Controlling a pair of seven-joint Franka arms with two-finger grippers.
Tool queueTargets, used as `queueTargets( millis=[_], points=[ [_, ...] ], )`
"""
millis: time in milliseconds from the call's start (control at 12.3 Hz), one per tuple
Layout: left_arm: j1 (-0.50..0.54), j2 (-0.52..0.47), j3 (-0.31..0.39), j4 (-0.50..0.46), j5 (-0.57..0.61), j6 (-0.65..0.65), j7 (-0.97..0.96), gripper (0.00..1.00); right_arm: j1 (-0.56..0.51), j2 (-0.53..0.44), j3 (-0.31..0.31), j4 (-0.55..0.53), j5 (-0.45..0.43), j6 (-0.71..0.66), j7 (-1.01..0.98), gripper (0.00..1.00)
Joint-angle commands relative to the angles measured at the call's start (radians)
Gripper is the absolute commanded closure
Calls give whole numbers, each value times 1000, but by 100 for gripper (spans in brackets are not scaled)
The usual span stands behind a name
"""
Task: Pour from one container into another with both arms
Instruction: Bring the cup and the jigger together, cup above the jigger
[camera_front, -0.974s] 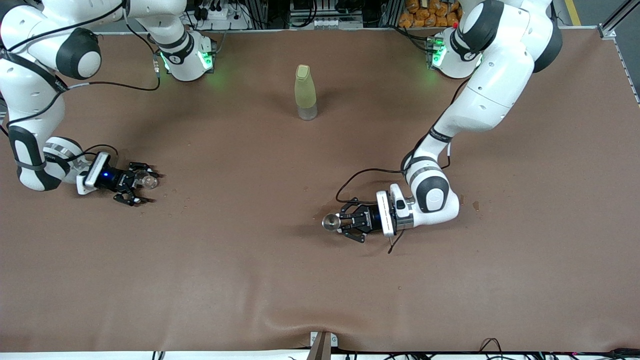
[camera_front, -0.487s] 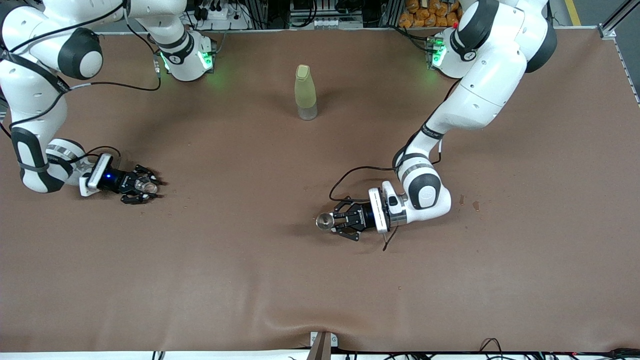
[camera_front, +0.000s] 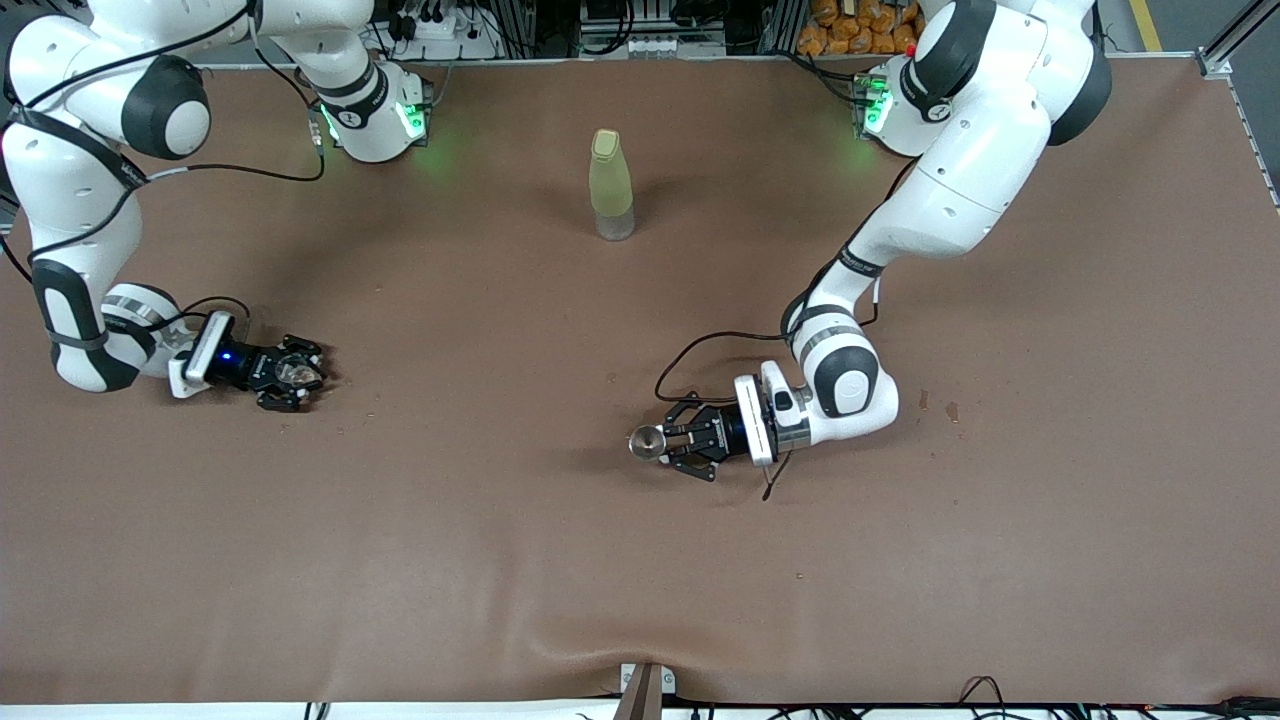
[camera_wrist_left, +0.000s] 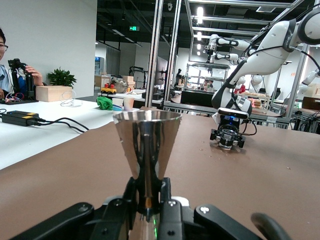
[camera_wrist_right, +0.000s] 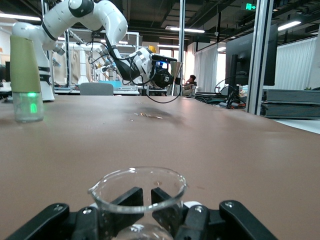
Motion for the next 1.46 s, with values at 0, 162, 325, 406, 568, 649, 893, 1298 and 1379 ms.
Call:
queueTargets(
  millis=[0,162,325,406,568,649,893,1298,1379],
  points=[
    [2,-25,3,-9,-37,9,5,100,54,-6,-1,-30,14,-9,-321,100],
    [9,-36,3,-9,-34,9,-12,100,86,-43,-1,-30,16,-9,-245,100],
    [7,-55,3,-8,-35,9,-43,100,114,-85,-1,-32,26,-9,-170,100],
    [3,-59,3,-8,-32,14,-60,100,123,-102,-1,-32,26,-9,-138,100],
    [-7,-56,3,-3,-32,29,-54,100,153,-138,-1,-35,29,-21,-69,100],
    [-10,-53,3,-3,-34,35,-46,100,172,-160,-1,-36,32,-30,-29,100],
    [-37,-50,3,5,-45,75,-44,100,227,-265,-1,-99,71,-32,86,100],
    [-69,-35,3,3,-95,77,123,100,322,-443,-5,-202,135,-4,289,100],
    [-76,-33,2,5,-97,75,133,100,345,-480,-4,-228,147,26,310,100]
  ],
)
